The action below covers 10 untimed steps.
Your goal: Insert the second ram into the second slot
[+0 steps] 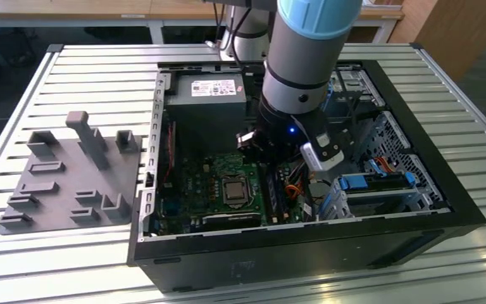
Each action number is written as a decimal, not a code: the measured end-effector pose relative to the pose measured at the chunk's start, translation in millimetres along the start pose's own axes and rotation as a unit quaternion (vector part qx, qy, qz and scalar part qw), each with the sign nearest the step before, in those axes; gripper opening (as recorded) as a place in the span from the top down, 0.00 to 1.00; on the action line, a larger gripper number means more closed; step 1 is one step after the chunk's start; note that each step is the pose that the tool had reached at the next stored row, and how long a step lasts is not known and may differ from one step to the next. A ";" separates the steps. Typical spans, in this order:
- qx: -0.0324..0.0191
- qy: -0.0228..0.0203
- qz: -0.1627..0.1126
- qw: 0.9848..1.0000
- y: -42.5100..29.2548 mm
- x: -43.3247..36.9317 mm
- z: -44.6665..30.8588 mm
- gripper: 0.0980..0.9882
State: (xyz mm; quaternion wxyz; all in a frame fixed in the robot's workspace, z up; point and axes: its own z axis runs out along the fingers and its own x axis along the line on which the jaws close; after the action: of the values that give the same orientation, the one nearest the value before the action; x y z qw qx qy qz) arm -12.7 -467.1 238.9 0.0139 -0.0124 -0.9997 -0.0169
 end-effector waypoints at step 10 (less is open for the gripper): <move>-0.001 0.000 0.013 1.000 -0.3 -0.3 5.2 0.96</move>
State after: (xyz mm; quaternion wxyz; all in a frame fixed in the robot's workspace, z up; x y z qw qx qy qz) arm -12.6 -467.2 233.7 0.0136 -0.0255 -0.9994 -0.0174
